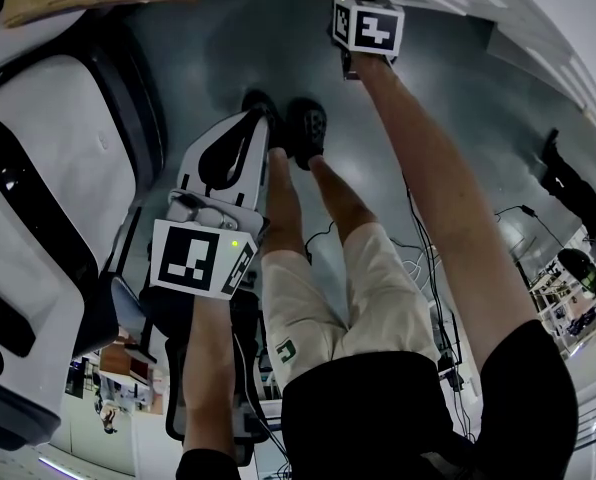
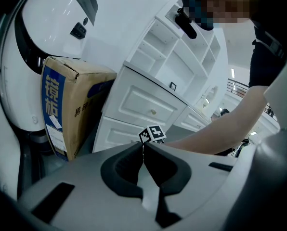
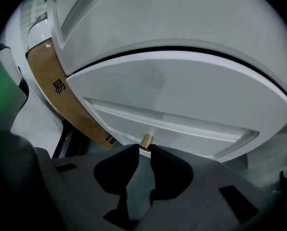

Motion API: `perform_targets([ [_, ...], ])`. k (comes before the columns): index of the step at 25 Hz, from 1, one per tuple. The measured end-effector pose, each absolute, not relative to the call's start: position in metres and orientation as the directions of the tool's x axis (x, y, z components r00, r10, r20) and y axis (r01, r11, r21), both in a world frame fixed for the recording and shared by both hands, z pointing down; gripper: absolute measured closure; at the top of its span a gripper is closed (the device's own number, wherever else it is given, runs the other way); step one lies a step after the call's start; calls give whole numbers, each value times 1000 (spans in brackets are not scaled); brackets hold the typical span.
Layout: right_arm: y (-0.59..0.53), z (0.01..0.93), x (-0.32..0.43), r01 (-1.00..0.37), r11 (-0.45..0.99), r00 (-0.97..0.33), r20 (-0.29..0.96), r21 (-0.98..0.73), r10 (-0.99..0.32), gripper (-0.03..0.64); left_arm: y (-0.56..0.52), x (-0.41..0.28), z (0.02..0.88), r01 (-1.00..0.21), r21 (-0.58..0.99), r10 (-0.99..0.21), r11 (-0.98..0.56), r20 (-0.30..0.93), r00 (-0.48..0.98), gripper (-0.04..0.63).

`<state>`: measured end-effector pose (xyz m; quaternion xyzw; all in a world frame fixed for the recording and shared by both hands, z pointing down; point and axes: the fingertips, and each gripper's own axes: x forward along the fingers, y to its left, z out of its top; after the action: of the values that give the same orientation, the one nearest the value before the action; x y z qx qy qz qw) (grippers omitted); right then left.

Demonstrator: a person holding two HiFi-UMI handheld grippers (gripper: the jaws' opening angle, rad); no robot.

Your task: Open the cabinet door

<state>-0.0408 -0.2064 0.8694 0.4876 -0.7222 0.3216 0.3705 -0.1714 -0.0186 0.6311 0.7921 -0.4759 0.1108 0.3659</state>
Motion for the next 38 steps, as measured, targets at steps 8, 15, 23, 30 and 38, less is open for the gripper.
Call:
perform_targets([
  [8,-192,870,-41,-943,311,-255,851,-115,-458,522,-17,-173,633,-837,469,-669,-282,529,521,568],
  [15,-175,871,-40,-944,304,-258,857,-126,-446,523,-17,-170,632,-837,469,-666,-283,531,523,568],
  [23,-145,870,-44,-940,313,-266,866,-136,-424,523,-13,-172,630,-832,473,-661,-289,531,531,568],
  [30,-118,873,-47,-924,351,-296,863,-151,-409,526,-8,-167,634,-832,475,-654,-287,537,533,568],
  [38,-72,881,-44,-914,384,-281,886,-130,-368,598,-5,-163,635,-835,471,-648,-285,547,530,568],
])
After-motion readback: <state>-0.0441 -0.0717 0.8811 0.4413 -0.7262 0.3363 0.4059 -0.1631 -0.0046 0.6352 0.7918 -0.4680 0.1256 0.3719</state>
